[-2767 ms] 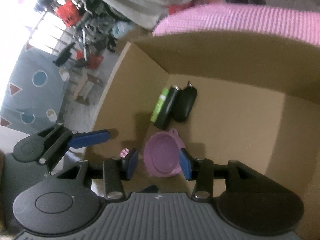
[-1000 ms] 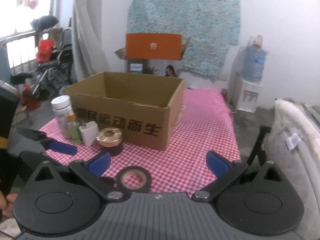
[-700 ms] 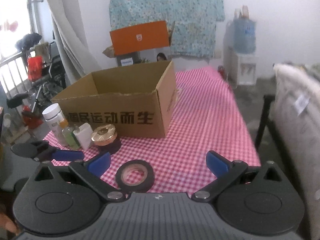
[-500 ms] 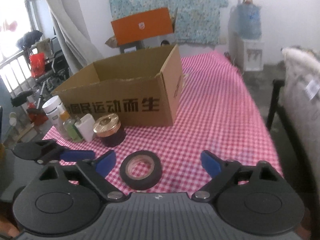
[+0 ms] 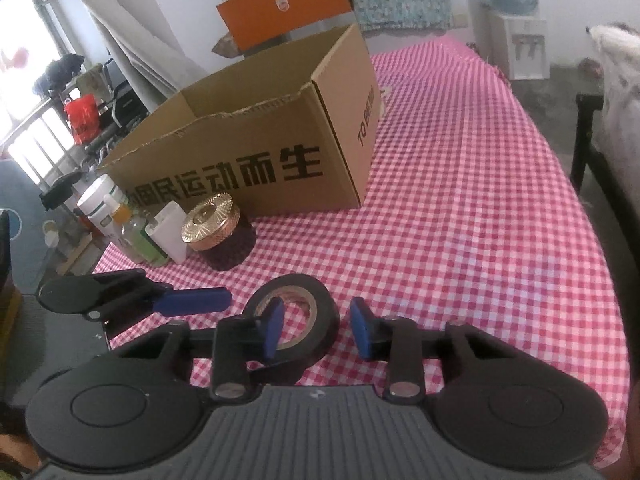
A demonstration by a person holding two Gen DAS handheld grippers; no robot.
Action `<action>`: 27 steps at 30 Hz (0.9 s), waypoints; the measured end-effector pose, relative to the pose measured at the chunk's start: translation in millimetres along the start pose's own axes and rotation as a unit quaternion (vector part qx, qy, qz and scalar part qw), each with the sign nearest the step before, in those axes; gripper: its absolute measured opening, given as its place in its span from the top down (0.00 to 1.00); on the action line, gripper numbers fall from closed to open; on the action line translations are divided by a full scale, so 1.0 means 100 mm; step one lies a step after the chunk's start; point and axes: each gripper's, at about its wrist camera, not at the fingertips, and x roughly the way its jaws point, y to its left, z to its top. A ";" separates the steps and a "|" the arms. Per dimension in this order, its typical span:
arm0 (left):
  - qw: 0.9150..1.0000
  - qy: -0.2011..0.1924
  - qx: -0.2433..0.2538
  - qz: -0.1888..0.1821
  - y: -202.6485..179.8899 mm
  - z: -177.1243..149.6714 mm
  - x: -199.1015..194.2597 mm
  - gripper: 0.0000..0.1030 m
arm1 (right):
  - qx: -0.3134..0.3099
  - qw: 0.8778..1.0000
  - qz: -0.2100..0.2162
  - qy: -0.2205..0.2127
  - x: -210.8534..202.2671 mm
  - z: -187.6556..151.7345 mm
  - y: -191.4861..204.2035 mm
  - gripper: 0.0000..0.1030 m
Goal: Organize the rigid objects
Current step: 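Close the right gripper on the rim of the black tape roll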
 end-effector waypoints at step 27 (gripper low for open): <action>0.999 0.009 -0.045 0.014 0.29 -0.06 -0.07 0.30 | 0.010 0.997 0.059 0.041 0.37 0.18 0.05 0.74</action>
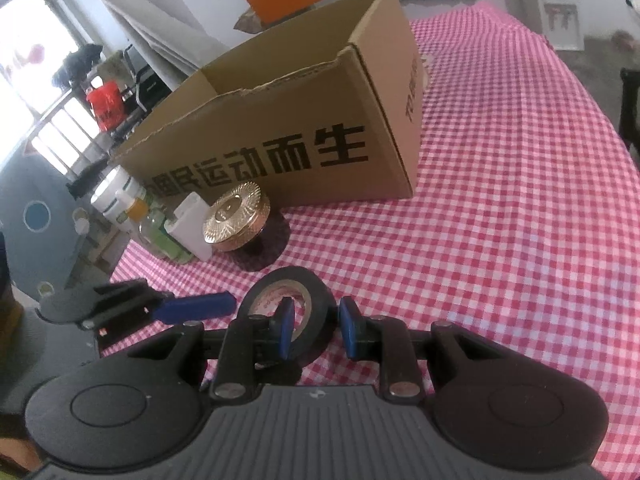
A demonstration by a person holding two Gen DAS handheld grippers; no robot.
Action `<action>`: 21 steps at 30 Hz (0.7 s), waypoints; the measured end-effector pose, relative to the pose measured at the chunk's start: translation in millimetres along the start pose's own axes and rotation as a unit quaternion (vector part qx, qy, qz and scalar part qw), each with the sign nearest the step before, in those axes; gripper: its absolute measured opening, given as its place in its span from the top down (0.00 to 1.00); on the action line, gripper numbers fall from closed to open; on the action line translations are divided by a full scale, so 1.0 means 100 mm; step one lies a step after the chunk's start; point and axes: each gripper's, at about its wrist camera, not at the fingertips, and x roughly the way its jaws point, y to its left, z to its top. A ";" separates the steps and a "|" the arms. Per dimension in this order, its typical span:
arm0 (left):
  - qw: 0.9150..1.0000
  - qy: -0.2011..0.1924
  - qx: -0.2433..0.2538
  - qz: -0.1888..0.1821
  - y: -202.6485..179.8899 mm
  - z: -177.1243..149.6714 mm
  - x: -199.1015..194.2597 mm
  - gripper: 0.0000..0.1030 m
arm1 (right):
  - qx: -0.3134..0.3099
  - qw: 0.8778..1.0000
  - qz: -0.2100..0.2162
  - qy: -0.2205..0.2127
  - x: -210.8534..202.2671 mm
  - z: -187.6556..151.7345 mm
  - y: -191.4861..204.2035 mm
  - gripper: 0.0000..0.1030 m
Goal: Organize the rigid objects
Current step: 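Close the right gripper on the rim of the black tape roll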
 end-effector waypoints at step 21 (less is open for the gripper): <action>1.000 0.000 0.013 0.008 -0.08 -0.02 0.02 0.36 | -0.059 0.998 -0.023 0.007 0.03 -0.01 0.17 0.77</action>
